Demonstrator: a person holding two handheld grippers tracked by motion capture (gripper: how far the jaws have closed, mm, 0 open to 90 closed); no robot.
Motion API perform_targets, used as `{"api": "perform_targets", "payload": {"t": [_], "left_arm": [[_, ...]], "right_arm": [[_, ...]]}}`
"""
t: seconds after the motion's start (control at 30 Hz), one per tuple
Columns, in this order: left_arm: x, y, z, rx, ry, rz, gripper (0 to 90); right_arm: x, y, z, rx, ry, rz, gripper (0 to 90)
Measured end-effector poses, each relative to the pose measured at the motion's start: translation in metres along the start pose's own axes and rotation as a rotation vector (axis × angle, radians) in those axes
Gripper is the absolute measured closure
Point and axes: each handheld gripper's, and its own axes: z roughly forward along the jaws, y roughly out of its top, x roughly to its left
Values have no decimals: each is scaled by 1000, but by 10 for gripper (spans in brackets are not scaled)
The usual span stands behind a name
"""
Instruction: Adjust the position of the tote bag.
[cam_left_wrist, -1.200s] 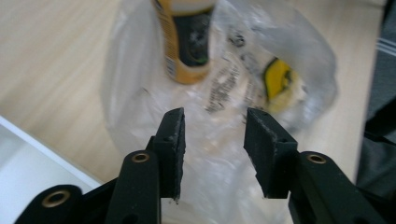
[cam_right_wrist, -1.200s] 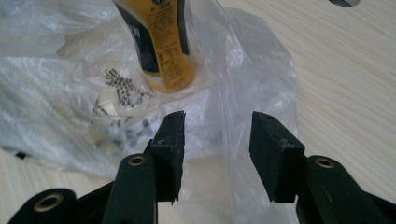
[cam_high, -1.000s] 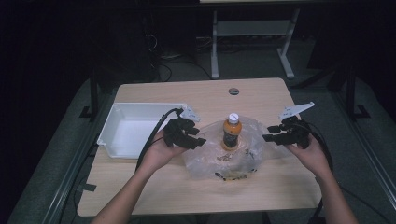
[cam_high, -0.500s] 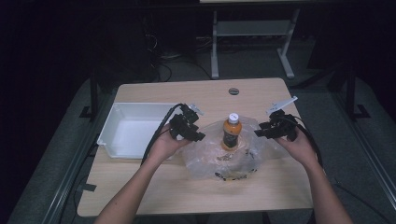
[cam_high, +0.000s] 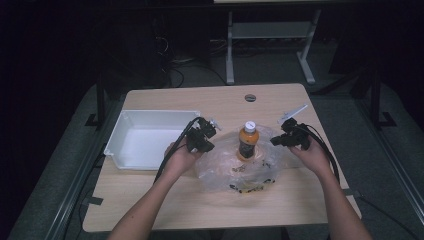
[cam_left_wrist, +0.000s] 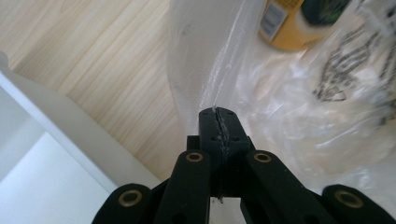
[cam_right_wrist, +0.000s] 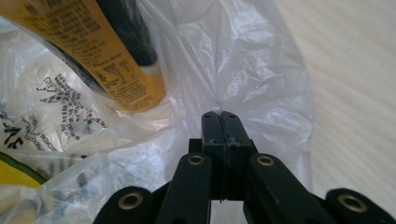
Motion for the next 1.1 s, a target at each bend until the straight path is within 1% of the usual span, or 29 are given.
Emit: {"api": "perform_targets", "payload": {"t": [0.03,0.07,0.17,0.2,0.23,0.37,0.4,0.5,0.57,0.6,0.63,0.7,0.77,0.9,0.93,1.0,1.1], "left_arm": [[-1,0,2,3,3,2,900],[-3,-1,3,8,16,3,900],[-5,-3,8,37,30,21,900],[-5,-4,9,49,35,33,900],[-6,-4,10,58,38,33,900],[-10,-5,15,89,54,57,900],[-10,-5,16,93,58,64,900],[-12,-6,19,103,54,67,900],[-15,-6,20,113,56,80,900],[-16,-6,20,114,56,83,900],[-17,-6,20,115,65,90,900],[-19,-6,20,124,71,102,900],[-20,-6,20,128,72,110,900],[-23,-6,19,130,62,120,900],[-25,-6,19,132,58,132,900],[-28,-6,19,128,47,136,900],[-29,-5,19,125,43,138,900]], "right_arm": [[0,0,3,8,2,-3,899],[2,0,6,20,-2,-2,900],[3,-1,13,42,2,-5,900],[3,-2,16,51,3,-5,900],[3,-2,17,57,3,-2,900],[3,-2,21,71,2,-6,900],[3,-2,21,75,1,-6,900],[3,-3,23,84,-2,-3,900],[4,-3,24,90,0,1,900],[4,-4,26,95,-3,-5,900],[5,-4,26,99,-4,-7,900],[5,-4,27,101,-5,-5,900],[5,-4,28,101,-4,-3,900],[4,-5,29,115,-8,4,900],[3,-5,29,116,-7,5,900],[3,-6,29,119,-10,9,900],[3,-7,29,123,-11,11,900]]}}
